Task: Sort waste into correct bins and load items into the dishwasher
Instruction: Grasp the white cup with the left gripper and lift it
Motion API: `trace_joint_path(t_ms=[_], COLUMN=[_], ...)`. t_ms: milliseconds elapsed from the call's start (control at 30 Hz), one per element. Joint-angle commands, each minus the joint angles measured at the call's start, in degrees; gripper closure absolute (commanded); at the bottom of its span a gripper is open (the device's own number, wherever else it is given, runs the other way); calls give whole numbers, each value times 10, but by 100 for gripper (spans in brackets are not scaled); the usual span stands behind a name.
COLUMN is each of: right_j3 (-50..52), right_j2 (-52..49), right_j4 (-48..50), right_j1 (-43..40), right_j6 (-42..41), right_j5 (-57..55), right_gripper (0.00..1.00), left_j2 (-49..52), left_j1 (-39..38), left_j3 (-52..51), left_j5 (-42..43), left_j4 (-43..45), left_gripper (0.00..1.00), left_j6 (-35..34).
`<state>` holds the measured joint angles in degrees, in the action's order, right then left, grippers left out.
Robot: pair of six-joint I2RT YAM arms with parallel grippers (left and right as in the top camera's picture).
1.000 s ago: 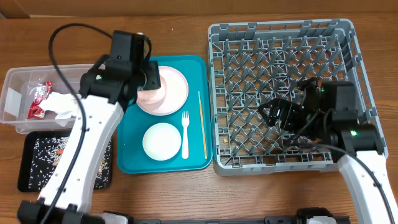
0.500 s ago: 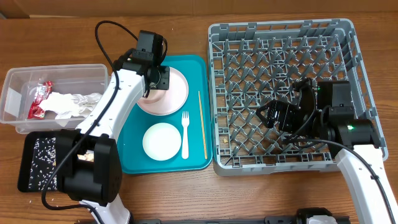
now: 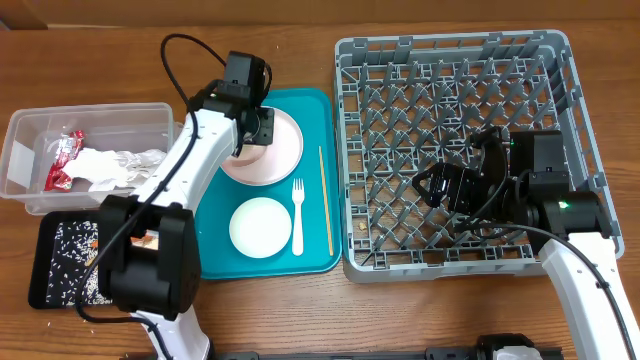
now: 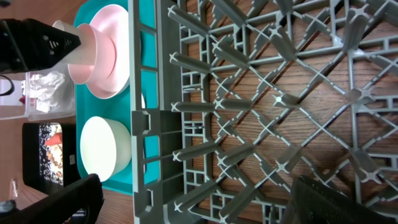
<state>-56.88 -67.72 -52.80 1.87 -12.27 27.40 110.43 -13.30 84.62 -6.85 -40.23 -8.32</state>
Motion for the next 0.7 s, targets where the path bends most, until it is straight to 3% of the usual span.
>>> trace_joint_path(t_ms=[0, 133, 233, 400, 667], right_j3=[-11, -11, -11, -11, -11], right_j2=[3, 3, 3, 3, 3], right_j4=[-2, -3, -5, -7, -5], right_j1=[-2, -2, -2, -2, -2], right_j6=[5, 5, 5, 5, 5], right_j5=[-23, -23, -25, -25, -25], right_gripper=[0, 0, 0, 0, 0], left_j2=[12, 16, 16, 15, 1], left_j1=[3, 5, 6, 10, 14], left_j3=[9, 9, 9, 10, 32], left_j5=[-18, -33, -32, -33, -47], left_j4=[3, 2, 3, 2, -39], left_gripper=[59, 62, 81, 90, 96], left_j6=[11, 11, 10, 10, 11])
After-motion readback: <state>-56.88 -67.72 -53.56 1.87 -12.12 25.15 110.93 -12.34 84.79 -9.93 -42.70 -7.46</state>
